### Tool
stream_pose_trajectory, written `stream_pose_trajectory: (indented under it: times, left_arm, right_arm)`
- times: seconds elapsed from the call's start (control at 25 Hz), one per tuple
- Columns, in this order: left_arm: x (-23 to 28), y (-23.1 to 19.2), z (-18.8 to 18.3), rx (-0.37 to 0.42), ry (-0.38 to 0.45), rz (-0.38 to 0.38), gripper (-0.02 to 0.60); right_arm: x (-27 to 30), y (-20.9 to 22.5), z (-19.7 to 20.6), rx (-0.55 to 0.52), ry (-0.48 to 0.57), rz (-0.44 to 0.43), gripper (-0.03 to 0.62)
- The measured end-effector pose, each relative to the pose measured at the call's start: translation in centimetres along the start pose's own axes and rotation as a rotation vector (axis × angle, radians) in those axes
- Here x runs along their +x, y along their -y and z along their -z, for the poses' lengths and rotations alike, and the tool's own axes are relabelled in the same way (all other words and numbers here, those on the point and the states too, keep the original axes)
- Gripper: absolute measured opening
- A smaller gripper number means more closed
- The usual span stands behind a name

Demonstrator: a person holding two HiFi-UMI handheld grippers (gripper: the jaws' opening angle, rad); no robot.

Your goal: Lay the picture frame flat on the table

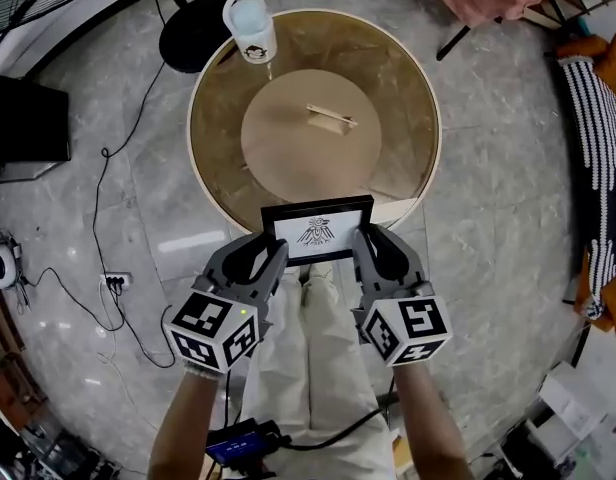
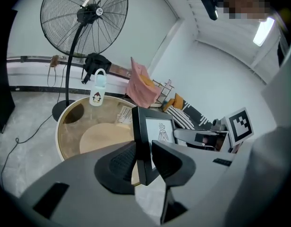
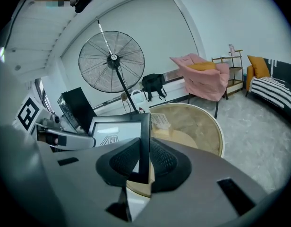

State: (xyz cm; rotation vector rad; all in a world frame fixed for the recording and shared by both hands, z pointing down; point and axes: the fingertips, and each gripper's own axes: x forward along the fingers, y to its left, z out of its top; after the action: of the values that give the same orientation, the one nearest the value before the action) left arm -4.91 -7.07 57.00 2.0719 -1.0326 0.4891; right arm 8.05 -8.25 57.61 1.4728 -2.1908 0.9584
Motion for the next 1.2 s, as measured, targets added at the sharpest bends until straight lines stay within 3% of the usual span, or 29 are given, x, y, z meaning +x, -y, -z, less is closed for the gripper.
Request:
stream_pose_trajectory:
  times: [0.72, 1.2]
  left_arm:
    - [11.1, -8.7, 4.3, -0.078, -0.112, -0.03, 0.118]
    - [15.5, -11.3, 5.4, -0.065, -0.166, -0.039, 0.127]
  right_arm:
    - [11.8, 5.5, 5.3, -0.005, -0.106, 0.052, 0.086]
    - [15.4, 8.0, 7.2, 0.064, -0.139, 0.079, 0.085]
